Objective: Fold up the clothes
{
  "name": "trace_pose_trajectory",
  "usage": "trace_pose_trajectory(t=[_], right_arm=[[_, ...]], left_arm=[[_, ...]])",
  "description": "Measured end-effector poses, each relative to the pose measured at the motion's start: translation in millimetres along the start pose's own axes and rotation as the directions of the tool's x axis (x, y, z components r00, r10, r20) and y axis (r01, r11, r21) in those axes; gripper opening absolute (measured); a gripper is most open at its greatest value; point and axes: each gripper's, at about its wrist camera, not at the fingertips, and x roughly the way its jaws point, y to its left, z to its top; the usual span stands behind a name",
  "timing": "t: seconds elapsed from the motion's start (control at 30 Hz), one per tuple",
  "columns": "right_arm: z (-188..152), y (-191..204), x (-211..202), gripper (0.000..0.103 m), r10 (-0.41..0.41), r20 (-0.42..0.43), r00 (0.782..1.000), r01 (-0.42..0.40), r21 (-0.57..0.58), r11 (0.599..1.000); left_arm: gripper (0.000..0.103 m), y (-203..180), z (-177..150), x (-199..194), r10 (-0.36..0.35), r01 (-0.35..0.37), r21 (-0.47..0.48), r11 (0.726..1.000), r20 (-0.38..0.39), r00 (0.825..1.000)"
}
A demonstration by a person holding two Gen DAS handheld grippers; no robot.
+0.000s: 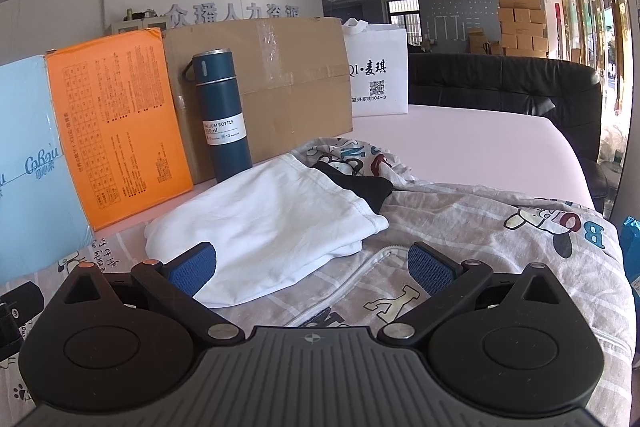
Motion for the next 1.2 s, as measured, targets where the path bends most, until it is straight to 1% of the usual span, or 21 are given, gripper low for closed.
trace_pose_trajectory(t=[1.2], right_arm=[[-1.1, 2.4, -0.6, 0.103, 0.000, 0.010, 1.000, 0.000, -0.017, 1.000]], left_arm=[[0.103, -3.9, -2.0, -1.3, -0.011, 0.011, 0.024, 1.000, 0.002, 1.000]])
